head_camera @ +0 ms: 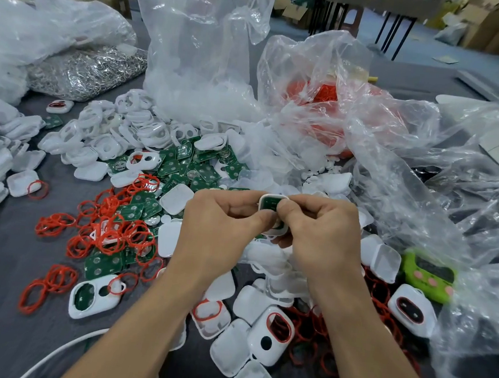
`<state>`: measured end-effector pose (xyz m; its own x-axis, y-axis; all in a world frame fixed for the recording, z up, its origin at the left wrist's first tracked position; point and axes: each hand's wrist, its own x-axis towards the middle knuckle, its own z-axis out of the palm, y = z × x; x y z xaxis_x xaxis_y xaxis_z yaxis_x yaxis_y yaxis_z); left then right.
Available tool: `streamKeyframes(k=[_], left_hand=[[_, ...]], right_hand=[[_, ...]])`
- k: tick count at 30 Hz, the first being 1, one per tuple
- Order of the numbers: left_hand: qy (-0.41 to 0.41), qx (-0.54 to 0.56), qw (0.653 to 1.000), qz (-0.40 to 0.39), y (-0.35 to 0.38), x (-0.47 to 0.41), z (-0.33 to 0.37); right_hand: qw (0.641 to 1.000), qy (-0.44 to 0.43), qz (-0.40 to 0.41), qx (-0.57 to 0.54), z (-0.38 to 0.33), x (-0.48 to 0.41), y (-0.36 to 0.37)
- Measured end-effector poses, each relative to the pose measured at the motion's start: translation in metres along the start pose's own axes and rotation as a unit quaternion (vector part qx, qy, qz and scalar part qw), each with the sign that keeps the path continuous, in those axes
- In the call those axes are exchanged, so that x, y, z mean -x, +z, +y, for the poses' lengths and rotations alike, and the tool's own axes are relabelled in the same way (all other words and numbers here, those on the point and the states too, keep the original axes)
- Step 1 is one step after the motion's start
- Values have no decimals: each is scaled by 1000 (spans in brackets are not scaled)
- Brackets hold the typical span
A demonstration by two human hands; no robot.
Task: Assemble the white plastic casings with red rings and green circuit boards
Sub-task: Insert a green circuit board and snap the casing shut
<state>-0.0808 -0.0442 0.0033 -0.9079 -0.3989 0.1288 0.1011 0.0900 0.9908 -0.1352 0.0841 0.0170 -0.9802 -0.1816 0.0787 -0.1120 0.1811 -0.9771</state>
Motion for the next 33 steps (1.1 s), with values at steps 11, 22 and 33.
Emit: streamKeyframes(k=[11,22,33], left_hand=[[-26,-23,999,28,0,-3,-3],[-32,-31,997,62,1,-8,-7],[-41,-36,997,55,-1,-8,-9]], right_hand=[[995,36,-76,-46,2,-4,0],[997,28,-65,-12,2,-3,-1],[998,30,-59,0,3,-2,-1]])
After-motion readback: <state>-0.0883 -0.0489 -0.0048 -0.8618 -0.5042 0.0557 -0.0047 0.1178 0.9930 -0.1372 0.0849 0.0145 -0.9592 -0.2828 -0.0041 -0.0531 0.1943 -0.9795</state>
